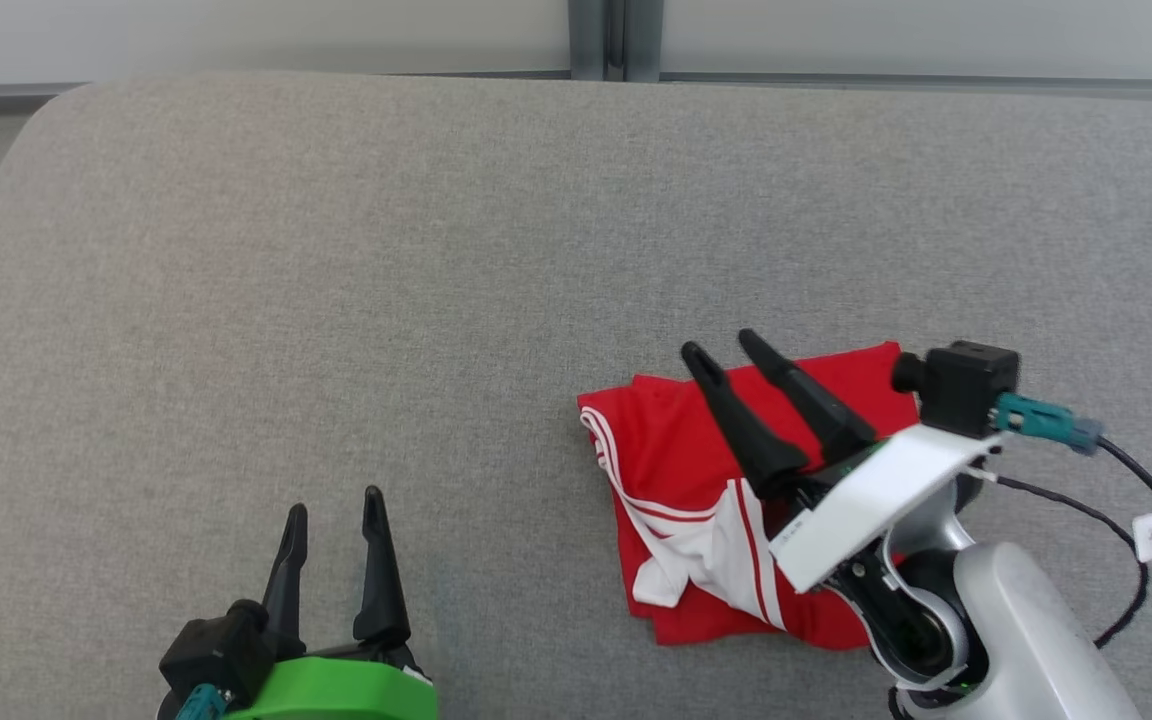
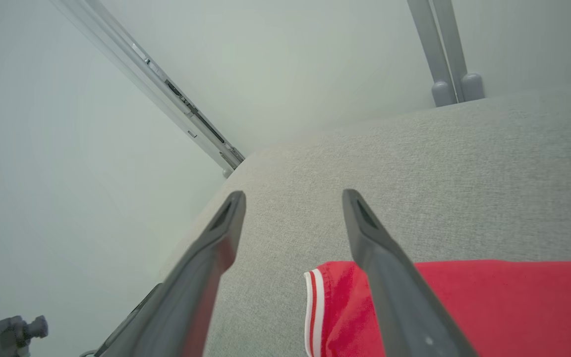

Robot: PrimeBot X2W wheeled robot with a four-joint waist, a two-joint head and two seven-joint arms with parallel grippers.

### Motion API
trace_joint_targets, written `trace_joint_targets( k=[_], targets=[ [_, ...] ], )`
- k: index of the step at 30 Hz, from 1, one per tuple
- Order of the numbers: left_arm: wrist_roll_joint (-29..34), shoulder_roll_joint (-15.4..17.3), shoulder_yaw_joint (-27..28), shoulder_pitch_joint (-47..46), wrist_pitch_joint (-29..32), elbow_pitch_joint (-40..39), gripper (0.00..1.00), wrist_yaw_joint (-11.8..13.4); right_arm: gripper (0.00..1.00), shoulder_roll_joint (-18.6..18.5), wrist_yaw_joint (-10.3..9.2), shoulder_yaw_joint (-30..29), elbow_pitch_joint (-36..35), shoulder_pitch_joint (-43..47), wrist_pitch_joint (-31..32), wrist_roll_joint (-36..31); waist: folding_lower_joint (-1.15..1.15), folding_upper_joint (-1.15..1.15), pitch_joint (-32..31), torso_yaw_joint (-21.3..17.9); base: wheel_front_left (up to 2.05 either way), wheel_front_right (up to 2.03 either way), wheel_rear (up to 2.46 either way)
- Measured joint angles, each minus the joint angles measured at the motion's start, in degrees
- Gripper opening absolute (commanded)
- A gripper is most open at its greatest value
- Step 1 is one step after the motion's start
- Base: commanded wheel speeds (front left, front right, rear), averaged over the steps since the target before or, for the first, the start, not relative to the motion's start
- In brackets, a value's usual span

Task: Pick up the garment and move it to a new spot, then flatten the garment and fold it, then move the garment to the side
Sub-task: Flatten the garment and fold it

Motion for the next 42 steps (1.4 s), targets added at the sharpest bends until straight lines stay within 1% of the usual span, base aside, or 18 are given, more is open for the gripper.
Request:
trace_joint_targets(
  k=[1,3,6,9,11,15,18,19,22,23,24,25,26,29,32,35,39,42],
  targets=[
    [0.1,0.0,0.5,0.4,0.0,-0.1,1.00,-0.2,1.00,-0.5,0.00,-0.7,-0.9,0.7,-2.0,-0.7,0.00,0.00,-0.6,-0.3,0.00,0.00,0.00],
    [0.8,0.0,1.0,1.2,0.0,-0.1,1.00,-0.5,1.00,-2.8,0.04,-3.4,-2.3,2.0,-6.1,-3.8,0.00,0.00,-1.6,-1.0,0.00,0.00,0.00],
    [1.5,0.0,2.0,2.1,0.0,-0.2,1.00,-1.2,1.00,-8.2,0.01,-9.2,-2.5,6.0,-12.4,-9.5,0.00,0.00,-3.3,-2.0,0.00,0.00,0.00],
    [1.8,0.0,2.5,3.2,0.0,-0.1,1.00,-1.6,1.00,-13.4,0.01,-15.4,0.4,11.1,-18.7,-17.6,0.00,0.00,-5.3,-3.0,0.00,0.00,0.00],
    [1.8,0.0,2.9,4.0,0.0,-0.2,1.00,-1.9,1.00,-14.5,0.00,-18.5,3.2,13.8,-21.9,-20.9,0.00,0.01,-6.5,-3.5,0.00,0.00,0.00],
    [2.1,0.0,4.6,6.3,0.0,0.2,1.00,-2.4,1.00,-14.0,0.03,-24.5,10.1,18.6,-26.4,-23.3,0.00,0.00,-9.0,-4.5,0.00,0.00,0.00],
    [3.1,0.0,5.9,7.3,0.0,0.1,1.00,-2.5,1.00,-12.9,0.02,-28.5,14.5,20.5,-27.1,-24.3,0.00,0.00,-10.4,-5.2,0.00,0.00,0.00],
    [3.6,0.0,6.2,7.5,0.0,0.1,1.00,-2.7,1.00,-12.5,0.01,-28.9,15.7,20.8,-27.2,-24.6,0.00,0.00,-10.8,-5.5,0.00,0.00,0.00],
    [5.2,0.0,6.9,8.1,0.0,0.1,1.00,-3.3,1.00,-11.5,0.02,-29.3,15.6,20.9,-27.4,-25.0,0.00,0.00,-11.3,-6.1,0.00,0.00,0.00],
    [5.6,0.0,7.2,8.2,0.0,0.1,1.00,-3.4,0.84,-11.4,0.01,-28.9,15.3,20.9,-27.4,-25.0,0.00,0.00,-11.5,-6.2,0.00,0.00,0.00],
    [5.9,0.0,7.4,8.2,0.0,0.0,1.00,-3.6,0.46,-11.3,0.01,-28.2,14.8,20.9,-27.4,-25.0,0.00,0.00,-11.5,-6.2,0.00,0.00,0.00],
    [6.1,0.0,7.7,8.2,0.0,-0.1,1.00,-3.7,0.02,-11.3,0.01,-27.0,14.2,20.9,-27.4,-24.7,0.00,0.00,-11.5,-6.1,0.00,0.00,0.00],
    [6.6,0.0,7.9,8.2,0.0,-0.2,1.00,-3.8,0.00,-11.3,0.01,-25.6,13.7,20.7,-27.4,-24.7,0.00,0.00,-11.5,-6.0,0.00,0.00,0.00],
    [6.9,0.0,8.3,8.1,0.0,-0.6,1.00,-4.0,0.00,-11.3,0.02,-19.7,12.7,19.0,-27.4,-24.5,0.00,0.00,-10.9,-5.3,0.00,0.00,0.00],
    [7.1,0.0,8.5,7.7,0.0,-1.2,1.00,-4.0,0.00,-10.6,0.02,-13.3,13.6,15.1,-27.4,-24.9,0.00,0.00,-9.6,-4.7,0.00,0.00,0.00],
    [7.1,0.0,7.8,6.4,0.0,-1.3,1.00,-4.0,0.00,-9.7,0.02,-6.2,18.6,10.9,-27.4,-26.1,0.00,0.00,-7.9,-4.1,0.00,0.00,0.00],
    [7.0,0.0,6.4,5.8,0.0,-0.9,1.00,-3.7,0.00,-7.4,0.07,3.4,25.3,7.8,-27.4,-25.0,0.00,0.00,-6.5,-2.6,0.00,0.00,0.00],
    [6.5,0.0,5.9,5.4,0.0,-1.0,1.00,-3.0,0.00,-6.5,0.05,7.8,26.9,6.3,-27.4,-24.0,0.00,0.00,-5.9,-1.3,0.00,0.00,0.00]
  ],
)
